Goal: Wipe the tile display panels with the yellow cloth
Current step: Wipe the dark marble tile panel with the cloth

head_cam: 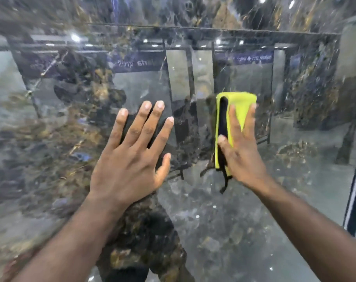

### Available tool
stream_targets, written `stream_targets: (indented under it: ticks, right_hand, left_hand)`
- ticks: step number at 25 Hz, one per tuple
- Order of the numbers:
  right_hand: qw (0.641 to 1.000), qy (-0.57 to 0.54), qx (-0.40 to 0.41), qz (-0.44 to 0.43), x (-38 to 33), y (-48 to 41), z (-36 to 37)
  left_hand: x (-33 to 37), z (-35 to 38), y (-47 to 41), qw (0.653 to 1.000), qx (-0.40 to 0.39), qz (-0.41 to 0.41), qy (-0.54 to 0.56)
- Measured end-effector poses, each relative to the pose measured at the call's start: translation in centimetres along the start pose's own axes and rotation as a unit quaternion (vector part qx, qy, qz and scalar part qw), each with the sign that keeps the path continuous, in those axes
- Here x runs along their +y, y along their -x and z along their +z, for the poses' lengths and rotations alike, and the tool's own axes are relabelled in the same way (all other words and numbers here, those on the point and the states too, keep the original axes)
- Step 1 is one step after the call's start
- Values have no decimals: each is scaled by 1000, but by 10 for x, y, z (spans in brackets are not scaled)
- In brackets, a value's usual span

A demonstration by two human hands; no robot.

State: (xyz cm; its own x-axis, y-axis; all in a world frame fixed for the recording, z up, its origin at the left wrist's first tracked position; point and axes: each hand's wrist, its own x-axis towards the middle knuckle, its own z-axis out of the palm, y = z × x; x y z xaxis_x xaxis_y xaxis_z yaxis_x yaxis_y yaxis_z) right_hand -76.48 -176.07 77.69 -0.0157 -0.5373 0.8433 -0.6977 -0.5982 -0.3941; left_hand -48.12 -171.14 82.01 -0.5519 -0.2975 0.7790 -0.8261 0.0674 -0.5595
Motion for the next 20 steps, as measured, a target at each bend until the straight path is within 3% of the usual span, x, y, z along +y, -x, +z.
stream_targets:
  ticks: [2,6,11,16,20]
  right_hand:
    - [996,-48,16,69,-22,-30,-9]
    - [999,42,-24,-13,-33,7,13]
    - [997,-20,30,64,-14,-35,-7]
    - [998,26,-54,-26,-17,26,21]
    - [996,-38,19,83,-10,-32,-2]
  left_hand:
    - [3,0,-1,1000,-2,1,5]
    - [5,3,3,1000,7,-10,-6]
    - [7,2,0,1000,7,-6,-23]
    - [9,3,-1,1000,19,-13,-20]
    - [9,2,-1,999,13,-23,-22]
